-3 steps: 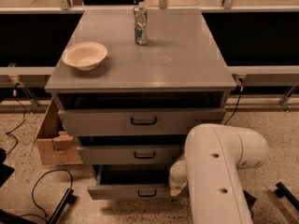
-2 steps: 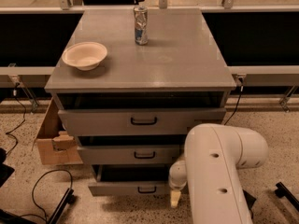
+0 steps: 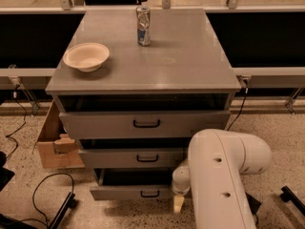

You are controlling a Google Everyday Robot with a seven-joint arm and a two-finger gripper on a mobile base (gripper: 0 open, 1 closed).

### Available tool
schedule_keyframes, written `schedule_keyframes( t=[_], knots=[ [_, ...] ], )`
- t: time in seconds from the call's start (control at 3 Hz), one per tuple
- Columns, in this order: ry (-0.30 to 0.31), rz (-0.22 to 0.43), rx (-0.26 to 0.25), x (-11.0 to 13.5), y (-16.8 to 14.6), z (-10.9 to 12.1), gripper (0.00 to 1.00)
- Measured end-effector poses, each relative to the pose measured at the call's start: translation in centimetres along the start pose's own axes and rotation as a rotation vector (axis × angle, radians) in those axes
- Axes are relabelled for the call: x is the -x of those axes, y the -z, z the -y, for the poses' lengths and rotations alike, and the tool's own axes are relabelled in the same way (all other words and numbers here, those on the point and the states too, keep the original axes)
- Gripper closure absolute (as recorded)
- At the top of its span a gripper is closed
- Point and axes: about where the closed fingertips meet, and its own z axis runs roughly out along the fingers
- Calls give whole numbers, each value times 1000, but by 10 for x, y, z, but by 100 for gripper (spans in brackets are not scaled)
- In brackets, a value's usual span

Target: Open bottom drawer

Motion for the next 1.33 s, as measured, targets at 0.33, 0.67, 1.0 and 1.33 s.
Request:
schedule_keyframes(
  t=[0.33,0.67,1.0,1.33],
  knots=[
    [-67,27,42,-15,-16,-39,18],
    [-100,32,52,-30,-8,-66,41],
    [-100,32,52,-30,-8,-66,66],
    [-109,18,52,-35,-2,-73,87]
  ],
)
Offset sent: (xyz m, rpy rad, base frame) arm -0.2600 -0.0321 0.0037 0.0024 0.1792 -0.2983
